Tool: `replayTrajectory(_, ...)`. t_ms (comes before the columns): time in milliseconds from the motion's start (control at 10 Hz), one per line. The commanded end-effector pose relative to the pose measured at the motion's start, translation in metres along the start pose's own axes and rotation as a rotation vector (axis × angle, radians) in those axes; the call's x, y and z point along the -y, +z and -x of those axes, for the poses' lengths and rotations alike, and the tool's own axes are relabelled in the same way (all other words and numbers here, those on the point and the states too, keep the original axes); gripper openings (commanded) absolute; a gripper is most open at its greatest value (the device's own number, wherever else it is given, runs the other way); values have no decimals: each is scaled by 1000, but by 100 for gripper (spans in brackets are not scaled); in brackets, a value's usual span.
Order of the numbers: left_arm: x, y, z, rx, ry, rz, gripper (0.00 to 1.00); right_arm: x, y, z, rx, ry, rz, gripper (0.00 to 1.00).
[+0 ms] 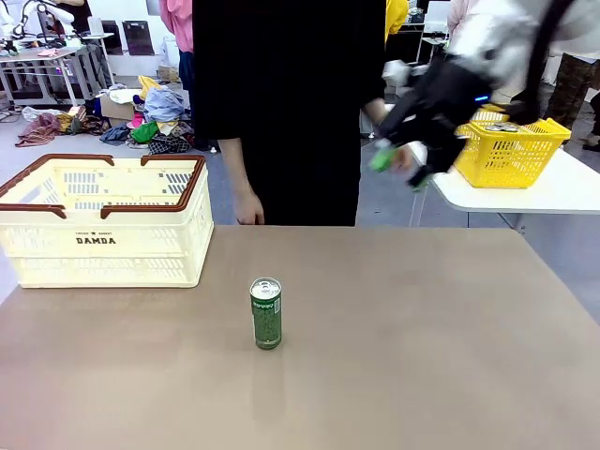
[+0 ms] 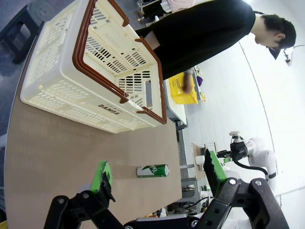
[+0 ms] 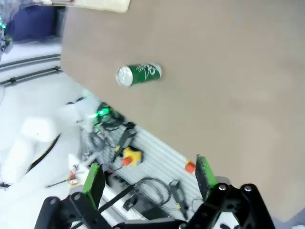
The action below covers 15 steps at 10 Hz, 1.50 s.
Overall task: Place the drinks into the Shopping basket.
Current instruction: Pick up one drink and place it into the Shopping basket.
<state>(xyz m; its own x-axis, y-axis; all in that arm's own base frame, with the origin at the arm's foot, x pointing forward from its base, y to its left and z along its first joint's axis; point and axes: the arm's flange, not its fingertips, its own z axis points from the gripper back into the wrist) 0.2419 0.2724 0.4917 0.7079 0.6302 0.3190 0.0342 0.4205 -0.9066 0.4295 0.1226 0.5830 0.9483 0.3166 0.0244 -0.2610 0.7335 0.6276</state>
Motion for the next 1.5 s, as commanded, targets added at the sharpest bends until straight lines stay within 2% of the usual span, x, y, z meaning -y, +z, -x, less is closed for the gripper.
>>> replayTrajectory(0,2,0,-1,6,-6,21,100,89,60,24,101,-137,-257,100)
replayTrajectory(200,2,0,-1,6,-6,21,100,207,126,67,160,-278,-556,100)
replayTrajectory(300,2,0,-1,6,-6,21,100,267,148,99,230,-342,-714,100)
replayTrajectory(500,2,0,-1,6,-6,21,100,341,153,150,340,-410,-878,100)
replayTrajectory(600,2,0,-1,6,-6,21,100,362,148,166,388,-429,-918,100)
replayTrajectory(700,2,0,-1,6,-6,21,100,375,140,173,438,-461,-898,100)
replayTrajectory(800,2,0,-1,6,-6,21,100,378,125,164,484,-520,-823,100)
replayTrajectory(900,2,0,-1,6,-6,21,100,385,139,188,387,-496,-909,100)
replayTrajectory(1400,2,0,-1,6,-6,21,100,385,139,188,387,-496,-909,100)
